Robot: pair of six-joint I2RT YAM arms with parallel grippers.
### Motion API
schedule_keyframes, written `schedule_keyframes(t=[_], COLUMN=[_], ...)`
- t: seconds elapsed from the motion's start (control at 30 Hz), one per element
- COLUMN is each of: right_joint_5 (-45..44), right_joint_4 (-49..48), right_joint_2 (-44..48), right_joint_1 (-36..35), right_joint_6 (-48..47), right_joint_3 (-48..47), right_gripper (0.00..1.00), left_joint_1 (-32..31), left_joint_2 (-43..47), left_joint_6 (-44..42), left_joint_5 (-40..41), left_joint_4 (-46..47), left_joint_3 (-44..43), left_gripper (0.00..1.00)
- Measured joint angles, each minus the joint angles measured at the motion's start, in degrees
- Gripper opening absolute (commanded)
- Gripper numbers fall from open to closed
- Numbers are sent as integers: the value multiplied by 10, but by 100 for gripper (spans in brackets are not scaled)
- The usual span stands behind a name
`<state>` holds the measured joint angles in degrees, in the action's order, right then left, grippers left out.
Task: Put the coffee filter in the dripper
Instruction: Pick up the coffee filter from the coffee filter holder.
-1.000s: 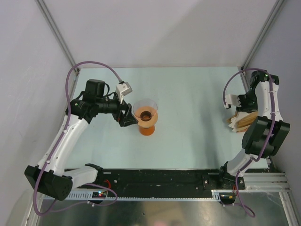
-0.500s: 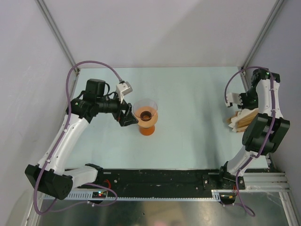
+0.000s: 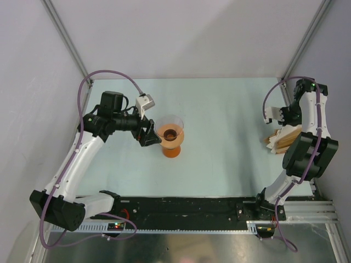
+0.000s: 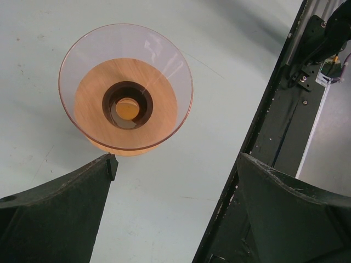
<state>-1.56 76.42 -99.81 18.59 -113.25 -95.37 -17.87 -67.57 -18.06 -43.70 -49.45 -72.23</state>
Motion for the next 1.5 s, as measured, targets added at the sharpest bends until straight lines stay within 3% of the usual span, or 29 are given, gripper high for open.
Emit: schedule_keyframes(t=[0.7, 0.83, 1.0, 1.27, 1.37, 1.43, 1.5], right_joint_5=[14, 16, 16, 16, 16, 16, 16], right_joint_4=[0, 0, 0, 0, 0, 0, 0], right_joint_2=[5, 14, 14, 8, 3, -1, -4], right_joint_1=[8, 0, -10, -12, -14, -16, -18], right_joint_6=[0, 0, -4, -4, -4, -4, -5], right_joint_3=[-53, -37, -29, -29, -29, -29, -29], right_gripper=[0, 17, 30, 34, 33, 25, 11], left_joint_1=[0, 0, 0, 0, 0, 0, 0], left_joint_2=[0, 0, 0, -1, -3, -4, -4], left_joint_6=[0, 0, 0, 0, 0, 0, 0], left_joint_5=[0, 0, 0, 0, 0, 0, 1], left_joint_4=[0, 0, 0, 0, 0, 0, 0], left_joint_3=[0, 0, 0, 0, 0, 0, 0], left_gripper=[98, 98, 98, 98, 98, 98, 98])
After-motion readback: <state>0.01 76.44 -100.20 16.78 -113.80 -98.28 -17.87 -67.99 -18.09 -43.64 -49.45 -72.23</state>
